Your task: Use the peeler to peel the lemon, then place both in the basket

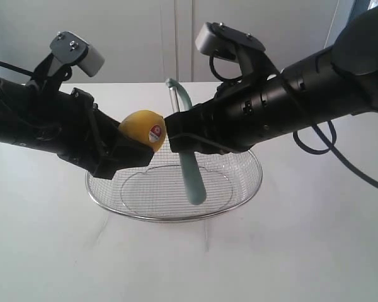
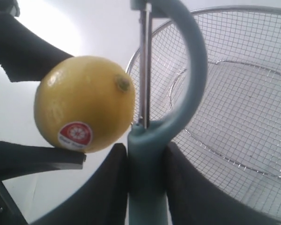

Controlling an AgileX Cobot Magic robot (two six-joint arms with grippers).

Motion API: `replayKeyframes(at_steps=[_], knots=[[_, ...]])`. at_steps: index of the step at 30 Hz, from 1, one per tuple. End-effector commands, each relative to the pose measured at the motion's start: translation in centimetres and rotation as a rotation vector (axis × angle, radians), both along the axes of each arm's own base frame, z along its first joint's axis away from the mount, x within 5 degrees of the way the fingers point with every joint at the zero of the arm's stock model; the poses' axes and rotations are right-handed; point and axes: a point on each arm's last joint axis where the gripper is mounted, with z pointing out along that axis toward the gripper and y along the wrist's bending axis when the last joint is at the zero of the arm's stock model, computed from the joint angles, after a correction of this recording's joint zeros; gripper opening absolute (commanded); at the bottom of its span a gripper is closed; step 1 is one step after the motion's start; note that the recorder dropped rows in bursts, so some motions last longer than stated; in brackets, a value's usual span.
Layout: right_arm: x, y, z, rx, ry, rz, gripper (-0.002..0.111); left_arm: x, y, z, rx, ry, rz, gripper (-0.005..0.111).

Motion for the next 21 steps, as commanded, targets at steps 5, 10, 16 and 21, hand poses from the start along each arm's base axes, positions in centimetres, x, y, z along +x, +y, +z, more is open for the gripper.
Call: replayKeyframes(at_steps=[5, 10, 16, 21], knots=[[0.1, -0.2, 0.5, 0.012, -0.03, -0.022, 0.0, -0.3, -0.1, 0.7, -0.032, -0.007, 0.0, 0.0], [-0.2, -0.1, 0.3, 0.006, -0.006, 0.003, 0.0, -0.3, -0.1, 0.7, -0.032, -0.007, 0.0, 0.0], [0.1, -0.1, 1.2, -0.006, -0.026, -0.01, 0.0, -0.3, -0.1, 0.7, -0.029, -0.011, -0.003, 0.0], [0.6, -0.5, 2.3, -0.065, -0.05, -0.038, 0.0, -0.3, -0.1, 0.7, -0.027, -0.012, -0.003, 0.0]])
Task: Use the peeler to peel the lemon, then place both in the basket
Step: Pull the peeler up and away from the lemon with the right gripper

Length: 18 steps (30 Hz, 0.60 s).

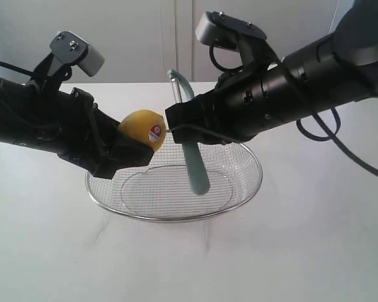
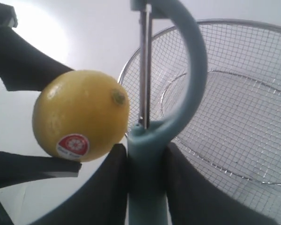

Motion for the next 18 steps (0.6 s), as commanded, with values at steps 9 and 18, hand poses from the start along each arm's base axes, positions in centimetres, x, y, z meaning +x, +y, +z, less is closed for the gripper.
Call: replayKeyframes(at_steps=[9, 18], knots=[[0.5, -1.0, 1.8, -0.132, -0.035, -0.052, 0.0, -0.3, -0.1, 0.7, -0.027, -0.009, -0.006, 0.0], [0.9, -1.6, 1.7, -0.158, -0.042, -0.065, 0.0, -0.3, -0.1, 0.7, -0.027, -0.009, -0.006, 0.0]])
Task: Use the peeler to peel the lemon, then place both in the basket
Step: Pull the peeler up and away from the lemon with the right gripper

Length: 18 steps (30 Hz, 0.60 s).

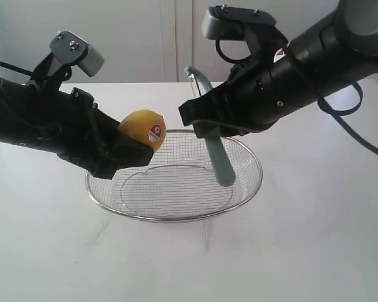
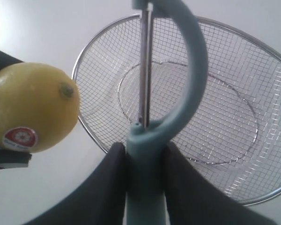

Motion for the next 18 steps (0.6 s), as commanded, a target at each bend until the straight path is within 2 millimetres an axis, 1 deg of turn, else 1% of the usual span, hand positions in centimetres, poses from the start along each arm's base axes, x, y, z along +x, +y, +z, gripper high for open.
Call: replayKeyframes(at_steps=[1, 9, 12, 15, 18], knots=[[0.4, -0.8, 0.6, -0.001, -0.027, -0.028, 0.0, -0.3, -0.1, 0.7, -0.029, -0.008, -0.003, 0.0], [1.9, -3.3, 0.6, -0.016, -0.032, -0.116, 0.0, -0.3, -0.1, 0.7, -0.029, -0.008, -0.003, 0.0], [2.1, -4.0, 0.5, -0.032, -0.023, -0.131, 0.0, -0.3, -0.1, 0.7, -0.029, -0.008, -0.003, 0.0], [2.3, -4.7, 0.8, -0.091, -0.033, -0.121, 0.0, -0.3, -0.1, 0.7, -0.029, -0.008, -0.003, 0.0], [2.5, -4.9, 1.4, -0.099, -0.049, -0.124, 0.0, -0.3, -0.1, 0.7, -0.029, -0.008, -0.003, 0.0]])
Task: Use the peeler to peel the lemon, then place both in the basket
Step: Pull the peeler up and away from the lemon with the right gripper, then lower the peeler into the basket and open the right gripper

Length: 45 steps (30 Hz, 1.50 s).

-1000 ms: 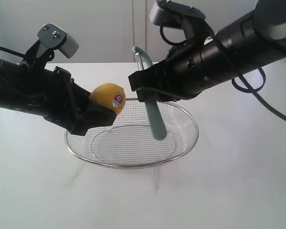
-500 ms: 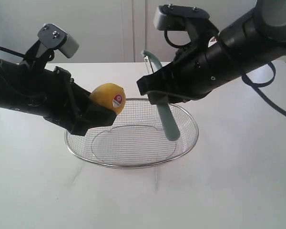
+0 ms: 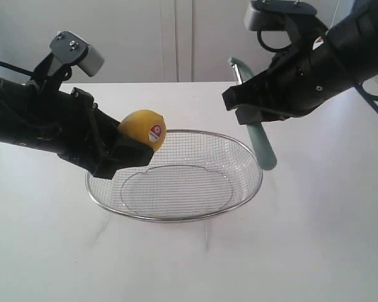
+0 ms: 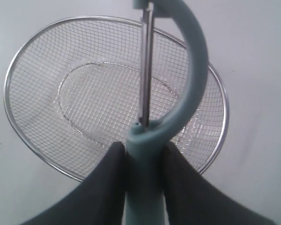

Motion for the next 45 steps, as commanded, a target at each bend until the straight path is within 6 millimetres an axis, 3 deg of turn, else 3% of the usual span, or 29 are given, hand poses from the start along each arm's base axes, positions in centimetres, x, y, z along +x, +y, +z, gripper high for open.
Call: replayKeyframes(at_steps=[1, 10, 20, 33, 45], knots=[[0.3, -0.6, 1.5, -0.019, -0.048, -0.007, 0.0, -0.3, -0.1, 0.7, -0.029, -0.008, -0.003, 0.0], [1.6, -0.1, 1.5, -0.074, 0.019, 0.029, 0.0, -0.3, -0.1, 0.7, -0.029, -0.008, -0.003, 0.0], [5.3, 1.5, -1.7, -0.124, 0.124, 0.063, 0.0, -0.3, -0.1, 0.7, -0.029, -0.008, -0.003, 0.0], [9.4, 3.4, -4.0, -0.178, 0.206, 0.146, 0.0, -0.1, 0.0, 0.7, -0.03, -0.02, 0.014, 0.0], [10.8, 5.2, -7.8, -0.268, 0.213, 0.334, 0.0, -0.1, 0.0, 0.8, -0.03, -0.026, 0.021, 0.0]])
